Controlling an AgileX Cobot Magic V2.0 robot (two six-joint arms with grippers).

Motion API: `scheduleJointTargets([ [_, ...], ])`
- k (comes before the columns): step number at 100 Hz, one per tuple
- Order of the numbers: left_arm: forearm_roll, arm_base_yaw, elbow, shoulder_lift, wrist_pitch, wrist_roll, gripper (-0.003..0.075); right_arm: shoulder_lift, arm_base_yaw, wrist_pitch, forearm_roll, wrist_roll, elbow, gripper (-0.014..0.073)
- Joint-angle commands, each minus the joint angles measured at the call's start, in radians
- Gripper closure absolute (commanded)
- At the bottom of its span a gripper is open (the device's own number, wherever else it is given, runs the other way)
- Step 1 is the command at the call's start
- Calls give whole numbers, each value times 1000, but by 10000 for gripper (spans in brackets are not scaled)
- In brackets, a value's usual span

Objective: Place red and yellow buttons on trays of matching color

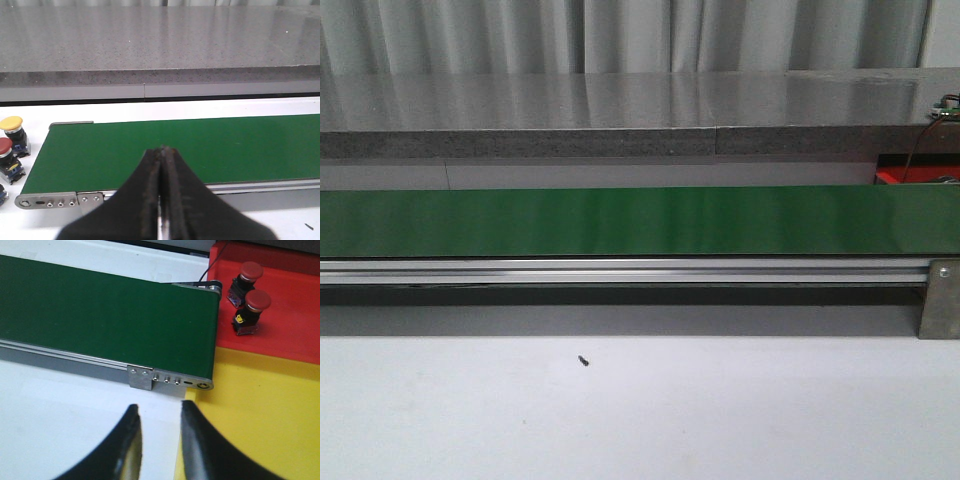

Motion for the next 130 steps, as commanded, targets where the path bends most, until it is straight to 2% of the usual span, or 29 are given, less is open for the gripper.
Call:
scheduleJointTargets([
  [1, -7, -5, -29, 7, -76, 1, 739, -8, 1, -53, 27, -6, -22, 610],
  [7, -7, -5, -29, 7, -76, 1, 739, -8, 1, -54, 27, -6, -22, 694],
  [17, -7, -5, -29, 7, -76, 1, 732, -8, 1, -54, 28, -5, -22, 690],
  [22, -7, -5, -29, 7, -76, 1, 703, -8, 1, -54, 28, -5, -22, 690],
  [29, -7, -5, -29, 7, -76, 1, 615, -8, 1, -54, 28, -5, -22, 690],
  [46, -7, -5, -29, 7, -76, 1, 292, -8, 1, -54, 28, -5, -22, 690],
  [53, -7, -5, -29, 7, -76, 1, 230, -8, 1, -54, 28, -5, -22, 690],
  [87, -5, 5, -73, 45, -66, 1, 225, -8, 1, -54, 28, -5, -22, 690],
  [104, 3, 87, -198, 159, -42, 1, 225, -8, 1, -54, 28, -5, -22, 690],
  [120, 3, 198, -345, 320, 61, -13, 225, -8, 1, -54, 28, -5, -22, 690],
  [130, 14, 234, -422, 421, 107, -20, 225, -8, 1, -54, 28, -5, -22, 690],
])
